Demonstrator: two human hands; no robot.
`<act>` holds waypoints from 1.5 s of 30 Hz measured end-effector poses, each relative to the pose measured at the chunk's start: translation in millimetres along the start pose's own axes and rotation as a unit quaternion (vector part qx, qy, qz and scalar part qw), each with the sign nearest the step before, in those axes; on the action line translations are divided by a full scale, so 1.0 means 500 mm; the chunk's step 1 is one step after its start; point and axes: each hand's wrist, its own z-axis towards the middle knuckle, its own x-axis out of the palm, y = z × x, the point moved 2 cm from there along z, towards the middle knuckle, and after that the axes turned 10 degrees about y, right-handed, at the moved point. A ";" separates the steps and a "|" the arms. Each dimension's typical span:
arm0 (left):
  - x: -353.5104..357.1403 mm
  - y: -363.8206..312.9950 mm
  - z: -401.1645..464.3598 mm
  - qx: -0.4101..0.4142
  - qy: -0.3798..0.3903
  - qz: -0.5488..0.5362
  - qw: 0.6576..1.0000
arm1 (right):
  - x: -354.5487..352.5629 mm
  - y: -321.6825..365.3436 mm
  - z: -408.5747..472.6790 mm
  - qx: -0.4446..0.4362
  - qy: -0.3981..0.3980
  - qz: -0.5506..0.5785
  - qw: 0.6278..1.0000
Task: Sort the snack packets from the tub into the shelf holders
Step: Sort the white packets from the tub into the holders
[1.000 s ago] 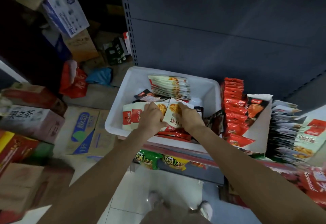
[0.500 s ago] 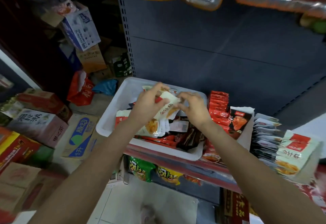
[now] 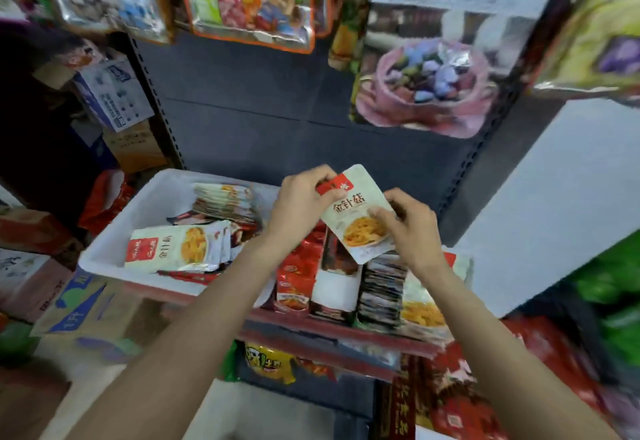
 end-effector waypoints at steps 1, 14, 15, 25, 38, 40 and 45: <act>0.031 -0.018 0.002 0.011 0.020 -0.003 1.000 | -0.025 -0.021 -0.017 0.012 -0.005 -0.005 1.000; 0.304 -0.159 0.061 0.085 0.194 0.036 0.977 | -0.188 -0.239 -0.129 0.182 -0.028 -0.061 0.981; 0.321 -0.156 0.066 0.078 0.219 0.061 0.971 | -0.187 -0.255 -0.131 0.202 -0.011 -0.074 0.977; 0.420 -0.106 0.041 0.040 0.248 0.237 0.938 | -0.190 -0.301 -0.129 0.221 0.074 -0.065 0.970; 0.289 -0.073 -0.009 0.047 0.063 0.164 0.983 | -0.117 -0.181 -0.074 0.082 0.065 -0.153 0.983; 0.235 -0.041 -0.019 0.022 0.031 0.130 0.991 | -0.082 -0.148 -0.052 0.067 0.078 -0.130 0.986; 0.085 0.070 -0.040 -0.052 -0.033 0.117 0.991 | 0.041 -0.064 0.006 0.048 0.115 -0.100 0.987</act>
